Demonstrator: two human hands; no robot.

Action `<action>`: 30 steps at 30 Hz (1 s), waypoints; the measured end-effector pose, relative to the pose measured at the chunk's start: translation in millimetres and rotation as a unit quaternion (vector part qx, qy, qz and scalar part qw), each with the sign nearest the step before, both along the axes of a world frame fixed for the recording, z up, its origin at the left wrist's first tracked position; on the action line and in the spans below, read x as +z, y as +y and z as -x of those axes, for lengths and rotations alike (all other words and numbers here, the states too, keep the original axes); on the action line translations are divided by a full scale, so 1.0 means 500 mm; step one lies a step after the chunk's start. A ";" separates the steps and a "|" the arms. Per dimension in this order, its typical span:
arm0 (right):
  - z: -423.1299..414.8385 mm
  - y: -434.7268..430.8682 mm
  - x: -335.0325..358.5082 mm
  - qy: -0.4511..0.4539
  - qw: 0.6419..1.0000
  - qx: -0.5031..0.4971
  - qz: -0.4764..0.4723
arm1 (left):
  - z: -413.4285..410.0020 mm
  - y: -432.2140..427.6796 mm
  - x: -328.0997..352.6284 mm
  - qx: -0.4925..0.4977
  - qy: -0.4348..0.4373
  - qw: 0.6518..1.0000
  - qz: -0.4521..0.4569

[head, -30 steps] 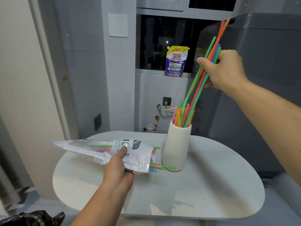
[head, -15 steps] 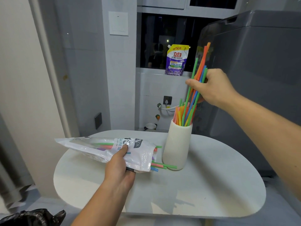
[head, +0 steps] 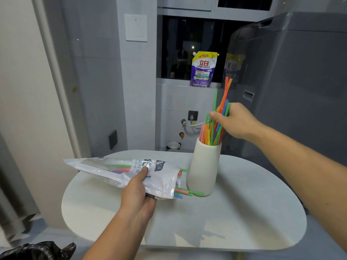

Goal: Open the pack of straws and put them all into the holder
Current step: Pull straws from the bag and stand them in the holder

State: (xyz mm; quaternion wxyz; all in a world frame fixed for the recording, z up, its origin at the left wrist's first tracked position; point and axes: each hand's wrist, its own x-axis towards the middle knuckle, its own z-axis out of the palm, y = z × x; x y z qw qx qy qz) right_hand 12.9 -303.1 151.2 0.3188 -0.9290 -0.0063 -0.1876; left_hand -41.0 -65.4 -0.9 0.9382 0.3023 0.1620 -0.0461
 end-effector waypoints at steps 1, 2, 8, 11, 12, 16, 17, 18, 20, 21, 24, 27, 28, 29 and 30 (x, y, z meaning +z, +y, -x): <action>-0.001 0.000 0.000 -0.001 1.000 -0.001 -0.009 | 0.001 -0.001 0.002 -0.003 0.001 1.000 0.000; -0.002 0.000 -0.001 0.002 1.000 0.001 -0.022 | 0.000 -0.001 0.002 -0.003 0.001 1.000 0.000; -0.010 -0.004 -0.016 0.036 0.997 0.018 -0.071 | 0.004 -0.003 0.006 -0.001 -0.001 1.000 0.005; -0.008 -0.002 -0.016 0.019 0.996 0.032 -0.085 | 0.005 -0.001 0.008 0.002 0.000 1.000 0.004; -0.007 -0.002 -0.016 0.012 0.996 0.036 -0.085 | 0.007 -0.001 0.011 0.002 0.004 1.000 0.004; -0.005 0.000 -0.013 -0.004 0.996 0.040 -0.081 | 0.011 -0.003 0.018 0.008 0.019 1.000 0.011; -0.004 0.000 -0.013 -0.005 0.996 0.041 -0.081 | 0.010 -0.003 0.018 0.009 0.019 1.000 0.012; -0.004 0.001 -0.014 -0.006 0.996 0.041 -0.084 | 0.010 -0.003 0.018 0.010 0.018 1.000 0.013; -0.004 0.002 -0.014 -0.010 0.995 0.039 -0.091 | 0.010 -0.003 0.018 0.010 0.017 1.000 0.008; -0.002 0.003 -0.015 -0.014 0.995 0.039 -0.091 | 0.011 -0.003 0.017 0.011 0.018 1.000 0.004; -0.001 0.003 -0.013 -0.046 0.994 0.047 -0.086 | 0.013 -0.003 0.018 0.009 0.015 1.000 -0.002; 0.004 0.006 0.008 -0.108 0.986 0.077 -0.104 | 0.013 -0.003 0.017 0.005 0.010 1.000 -0.004; 0.007 0.009 0.020 -0.130 0.983 0.086 -0.097 | 0.014 -0.003 0.018 0.004 0.011 1.000 -0.004; 0.010 0.013 0.035 -0.149 0.981 0.096 -0.080 | 0.013 -0.002 0.018 0.004 0.012 1.000 -0.004; 0.012 0.019 0.048 -0.164 0.979 0.104 -0.059 | 0.013 -0.002 0.019 0.005 0.014 1.000 -0.004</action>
